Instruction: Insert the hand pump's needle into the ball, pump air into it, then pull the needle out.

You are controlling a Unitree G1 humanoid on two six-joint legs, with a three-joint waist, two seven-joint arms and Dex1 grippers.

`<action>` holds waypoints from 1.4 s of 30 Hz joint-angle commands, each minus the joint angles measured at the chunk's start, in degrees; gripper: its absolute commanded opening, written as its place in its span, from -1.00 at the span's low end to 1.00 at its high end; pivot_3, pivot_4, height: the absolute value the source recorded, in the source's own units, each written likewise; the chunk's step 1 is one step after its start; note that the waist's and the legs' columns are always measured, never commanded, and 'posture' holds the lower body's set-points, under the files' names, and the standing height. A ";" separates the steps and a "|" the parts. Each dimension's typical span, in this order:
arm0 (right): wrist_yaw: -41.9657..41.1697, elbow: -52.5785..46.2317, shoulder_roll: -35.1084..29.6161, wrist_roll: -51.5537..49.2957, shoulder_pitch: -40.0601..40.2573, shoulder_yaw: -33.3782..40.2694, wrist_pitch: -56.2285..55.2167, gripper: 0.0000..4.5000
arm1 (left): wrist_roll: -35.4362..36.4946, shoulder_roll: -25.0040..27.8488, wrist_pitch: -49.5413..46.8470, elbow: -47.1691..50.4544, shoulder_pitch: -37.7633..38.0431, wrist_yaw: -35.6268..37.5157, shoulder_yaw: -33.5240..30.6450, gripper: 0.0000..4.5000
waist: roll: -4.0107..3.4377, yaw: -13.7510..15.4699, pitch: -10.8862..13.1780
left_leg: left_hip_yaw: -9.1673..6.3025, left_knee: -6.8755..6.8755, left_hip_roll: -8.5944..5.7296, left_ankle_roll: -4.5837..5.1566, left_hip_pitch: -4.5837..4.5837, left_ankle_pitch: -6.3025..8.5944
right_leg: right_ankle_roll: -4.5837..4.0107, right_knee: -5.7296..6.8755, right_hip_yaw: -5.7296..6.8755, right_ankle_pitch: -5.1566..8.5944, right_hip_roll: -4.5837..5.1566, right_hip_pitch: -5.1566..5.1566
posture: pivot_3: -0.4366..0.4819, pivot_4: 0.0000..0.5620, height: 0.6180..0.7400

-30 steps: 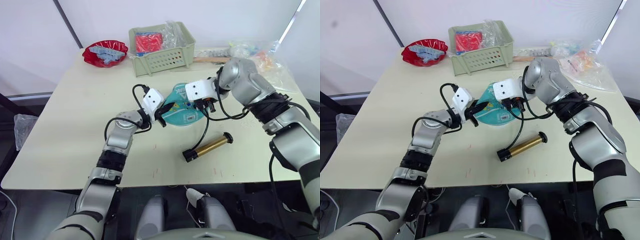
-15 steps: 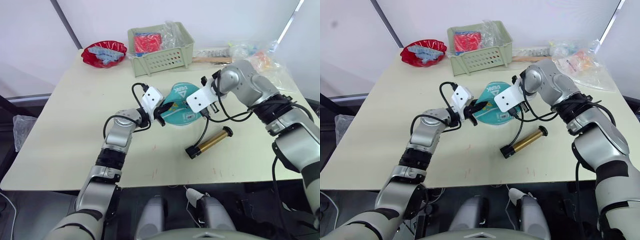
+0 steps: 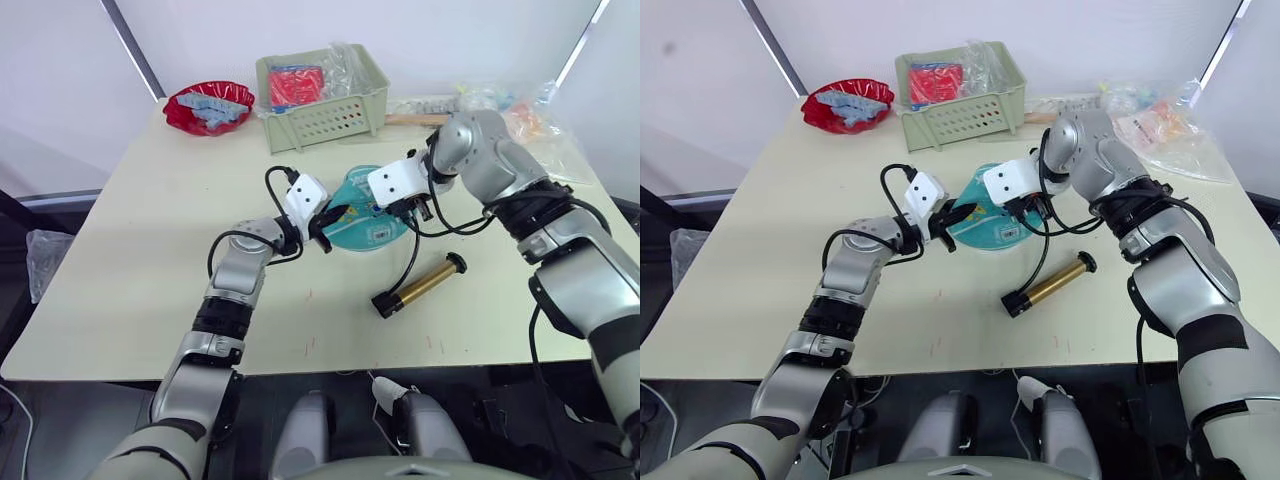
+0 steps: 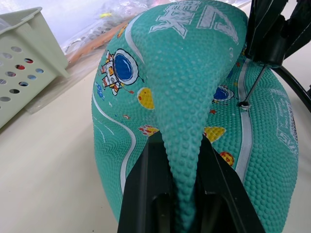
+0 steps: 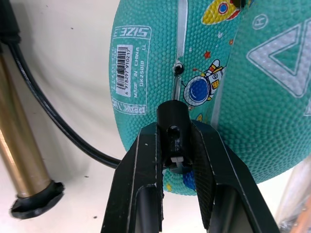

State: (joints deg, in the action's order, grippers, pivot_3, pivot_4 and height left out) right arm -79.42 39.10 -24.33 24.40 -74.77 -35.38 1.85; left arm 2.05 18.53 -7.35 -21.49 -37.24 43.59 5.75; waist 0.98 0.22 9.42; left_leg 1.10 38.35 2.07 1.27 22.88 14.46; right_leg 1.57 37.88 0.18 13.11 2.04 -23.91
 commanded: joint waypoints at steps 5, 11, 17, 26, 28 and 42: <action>-0.21 -0.32 1.19 -0.23 -3.87 1.98 0.09 -0.87 | -0.55 -1.59 0.04 -0.69 0.86 2.80 3.92 -1.00 | 0.00 0.11 0.00 | 0.00 -0.01 0.00 0.00 0.00 0.00 | 0.00 0.00 0.00 0.00 -0.01 -0.01 | -0.05 -0.47 0.96; 0.27 0.39 1.24 -0.03 -4.57 2.27 -0.01 -0.87 | -0.65 -1.62 0.27 -1.40 0.63 2.56 3.75 -1.00 | -0.01 0.11 0.01 | 0.00 -0.01 0.00 0.00 0.00 0.00 | 0.00 0.00 0.00 0.00 -0.01 -0.01 | -0.05 -0.47 0.96; 0.48 0.64 1.20 0.12 -4.89 2.31 -0.12 -0.87 | -0.70 -1.70 0.51 -1.64 0.73 2.44 3.76 -1.00 | -0.01 0.12 0.01 | 0.00 -0.01 0.00 0.00 0.00 0.00 | 0.00 0.01 0.00 0.00 -0.01 -0.01 | -0.05 -0.47 0.96; 1.02 0.78 2.18 0.28 -4.76 2.12 -0.03 -0.87 | -0.48 -2.21 0.56 -1.19 0.85 2.50 3.90 -1.00 | -0.01 0.12 0.01 | 0.00 -0.01 0.00 0.00 0.00 0.00 | 0.00 0.01 0.00 0.00 -0.01 -0.01 | -0.05 -0.47 0.96; 1.16 0.95 2.40 0.37 -4.66 2.08 -0.12 -0.87 | -0.45 -2.32 0.57 -1.33 0.72 2.51 3.87 -1.00 | -0.01 0.11 0.01 | 0.00 -0.01 0.00 0.00 -0.01 0.00 | 0.00 0.02 0.00 0.00 -0.01 0.00 | -0.05 -0.47 0.96; 1.83 1.44 4.90 1.50 -4.12 1.59 -0.20 -0.87 | -0.60 -3.00 0.54 -1.21 0.97 2.56 4.04 -1.00 | -0.01 0.01 0.00 | 0.01 0.00 0.00 0.00 -0.03 0.00 | 0.00 0.03 -0.01 0.00 -0.01 0.00 | -0.05 -0.47 0.96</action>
State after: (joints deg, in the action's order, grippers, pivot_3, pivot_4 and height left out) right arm -79.90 41.82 -21.59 26.73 -76.30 -35.36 2.26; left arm 1.47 18.02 -6.78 -22.12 -37.20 43.53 5.23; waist 0.97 0.23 9.42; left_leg 1.11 38.34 2.07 1.27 22.84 14.46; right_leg 1.57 37.91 0.17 13.11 2.02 -23.90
